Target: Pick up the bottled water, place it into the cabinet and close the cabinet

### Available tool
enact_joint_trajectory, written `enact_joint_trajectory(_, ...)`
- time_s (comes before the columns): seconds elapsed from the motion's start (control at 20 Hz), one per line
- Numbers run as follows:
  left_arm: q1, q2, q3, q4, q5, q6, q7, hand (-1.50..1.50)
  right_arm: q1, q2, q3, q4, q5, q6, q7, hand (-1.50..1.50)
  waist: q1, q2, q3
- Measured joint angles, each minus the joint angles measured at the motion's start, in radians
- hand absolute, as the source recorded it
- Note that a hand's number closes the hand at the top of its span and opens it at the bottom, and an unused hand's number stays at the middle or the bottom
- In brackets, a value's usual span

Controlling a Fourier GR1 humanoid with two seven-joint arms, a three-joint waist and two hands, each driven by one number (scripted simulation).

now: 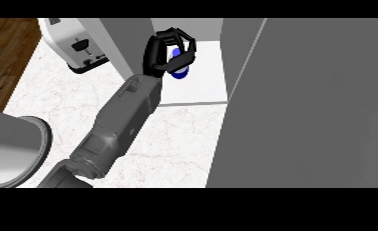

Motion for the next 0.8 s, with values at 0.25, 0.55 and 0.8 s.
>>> enact_joint_trajectory(0.25,0.077,0.002,-0.054,-0.098,0.054,-0.132,0.038,1.5,0.012,-0.018,-0.001,-0.003,0.008,-0.022,-0.005,-1.5,0.023,-0.01,0.001)
enact_joint_trajectory(0.55,0.218,0.001,-0.137,-0.317,0.116,-0.175,0.114,1.5,0.009,-0.045,-0.025,-0.006,0.01,-0.031,-0.001,-1.5,0.05,-0.019,0.001)
enact_joint_trajectory(0.8,0.383,0.005,-0.191,-0.533,0.142,-0.186,0.167,1.5,0.018,-0.076,-0.034,-0.006,0.008,-0.026,-0.011,-1.5,0.07,-0.026,0.004)
